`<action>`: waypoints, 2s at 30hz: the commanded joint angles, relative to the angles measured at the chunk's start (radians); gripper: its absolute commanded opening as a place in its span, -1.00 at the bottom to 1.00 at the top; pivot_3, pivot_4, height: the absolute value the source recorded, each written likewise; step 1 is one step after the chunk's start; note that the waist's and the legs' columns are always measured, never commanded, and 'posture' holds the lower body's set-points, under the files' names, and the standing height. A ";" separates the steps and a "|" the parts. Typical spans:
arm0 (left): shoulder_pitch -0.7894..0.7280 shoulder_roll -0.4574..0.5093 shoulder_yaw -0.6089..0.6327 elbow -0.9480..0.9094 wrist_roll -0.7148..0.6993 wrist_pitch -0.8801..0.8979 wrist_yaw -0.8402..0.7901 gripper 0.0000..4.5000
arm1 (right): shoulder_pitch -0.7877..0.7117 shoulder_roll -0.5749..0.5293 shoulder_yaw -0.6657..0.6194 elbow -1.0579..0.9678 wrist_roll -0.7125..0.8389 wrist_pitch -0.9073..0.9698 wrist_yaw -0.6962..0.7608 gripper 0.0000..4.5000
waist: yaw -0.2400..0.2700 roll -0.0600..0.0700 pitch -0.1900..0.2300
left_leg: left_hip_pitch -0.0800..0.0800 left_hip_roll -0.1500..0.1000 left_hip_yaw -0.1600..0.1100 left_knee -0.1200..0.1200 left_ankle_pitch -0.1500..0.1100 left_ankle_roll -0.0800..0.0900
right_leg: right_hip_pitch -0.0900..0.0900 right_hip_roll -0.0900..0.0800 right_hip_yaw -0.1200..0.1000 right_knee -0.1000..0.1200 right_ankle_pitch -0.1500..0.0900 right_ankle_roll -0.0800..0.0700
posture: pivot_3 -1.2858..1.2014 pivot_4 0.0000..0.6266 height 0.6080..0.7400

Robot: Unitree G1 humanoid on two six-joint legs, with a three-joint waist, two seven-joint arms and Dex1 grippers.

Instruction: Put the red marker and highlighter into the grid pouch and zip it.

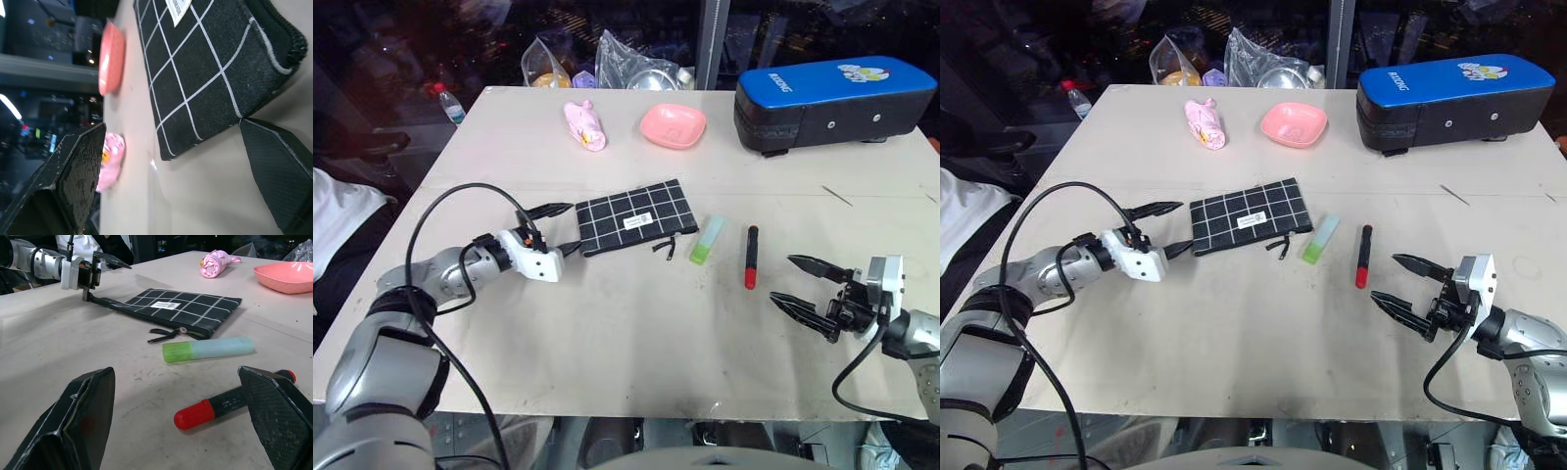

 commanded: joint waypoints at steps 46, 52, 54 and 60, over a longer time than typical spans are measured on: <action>-0.127 -0.193 -0.168 0.025 -0.168 -0.053 -0.217 0.97 | 0.026 -0.006 -0.044 -0.092 0.010 -0.022 -0.070 0.80 | -0.001 -0.003 0.001 | 0.000 0.000 0.000 0.001 0.003 -0.005 | 0.000 0.001 0.000 0.000 0.000 0.000 | 0.03 -0.52 1.00; -0.120 -0.250 -0.151 0.001 -0.245 -0.025 -0.335 0.97 | 0.029 -0.004 -0.041 -0.107 0.010 -0.019 -0.087 0.80 | 0.002 -0.003 0.001 | 0.000 0.000 0.000 0.002 0.003 -0.005 | 0.001 0.001 0.000 0.000 0.000 0.000 | 0.03 -0.52 1.00; -0.123 -0.282 -0.152 -0.004 -0.253 -0.010 -0.366 0.97 | 0.030 -0.006 -0.044 -0.110 0.011 -0.019 -0.091 0.80 | 0.004 -0.003 0.001 | 0.000 0.000 -0.001 0.002 0.003 -0.005 | 0.001 0.001 0.000 0.000 0.000 0.000 | 0.03 -0.52 1.00; -0.150 -0.328 -0.153 0.001 -0.209 0.100 -0.370 0.97 | 0.035 -0.003 -0.045 -0.111 0.005 -0.027 -0.099 0.80 | 0.006 -0.003 0.001 | 0.000 -0.001 -0.002 0.005 0.003 -0.004 | 0.002 0.001 0.000 0.000 0.000 0.000 | 0.03 -0.52 1.00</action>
